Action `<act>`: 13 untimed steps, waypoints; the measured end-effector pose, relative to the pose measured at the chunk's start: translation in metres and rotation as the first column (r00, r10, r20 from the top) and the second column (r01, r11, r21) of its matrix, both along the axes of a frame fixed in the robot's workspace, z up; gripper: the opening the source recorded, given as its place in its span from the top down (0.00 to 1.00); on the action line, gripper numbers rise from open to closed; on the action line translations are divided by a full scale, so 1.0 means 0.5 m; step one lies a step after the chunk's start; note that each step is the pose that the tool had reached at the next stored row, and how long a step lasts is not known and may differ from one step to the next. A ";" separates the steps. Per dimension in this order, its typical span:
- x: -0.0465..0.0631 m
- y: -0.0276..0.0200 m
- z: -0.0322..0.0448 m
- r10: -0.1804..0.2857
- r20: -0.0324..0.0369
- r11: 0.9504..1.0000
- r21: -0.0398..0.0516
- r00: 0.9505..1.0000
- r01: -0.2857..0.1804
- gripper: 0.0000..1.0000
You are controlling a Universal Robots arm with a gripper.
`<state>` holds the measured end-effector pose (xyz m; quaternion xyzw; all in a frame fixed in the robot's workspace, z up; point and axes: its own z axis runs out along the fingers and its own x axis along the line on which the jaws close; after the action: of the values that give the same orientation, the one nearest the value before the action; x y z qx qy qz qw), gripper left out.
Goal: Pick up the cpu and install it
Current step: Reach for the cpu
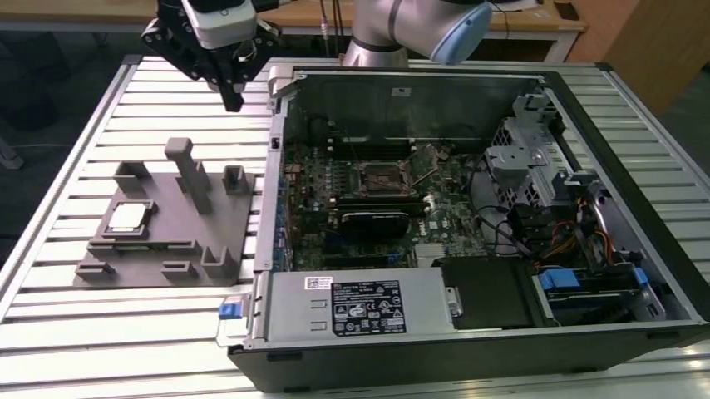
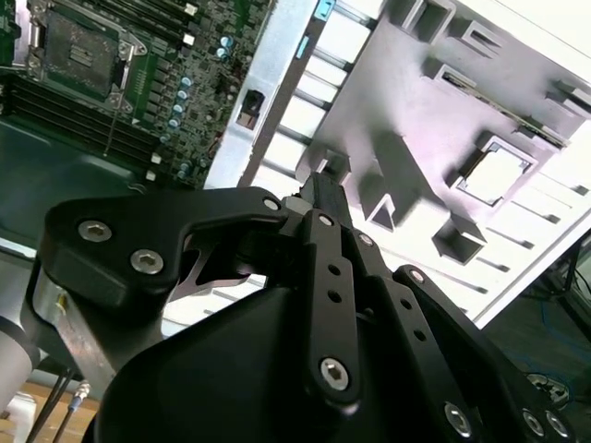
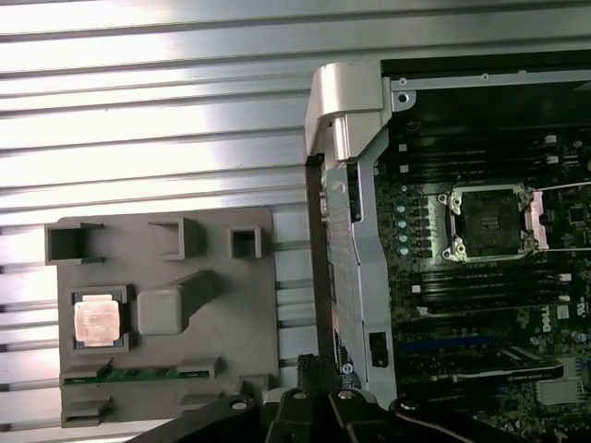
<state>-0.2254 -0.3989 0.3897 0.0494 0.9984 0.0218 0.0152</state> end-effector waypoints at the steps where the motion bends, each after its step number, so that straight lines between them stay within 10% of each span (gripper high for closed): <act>1: -0.002 0.0000 0.000 0.000 0.000 1.000 0.000 1.000 0.000 0.89; 13: -0.033 0.0000 -0.003 -0.004 0.000 1.000 0.000 1.000 0.004 0.89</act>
<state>-0.2418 -0.3989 0.3881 0.0516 0.9983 0.0217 0.0152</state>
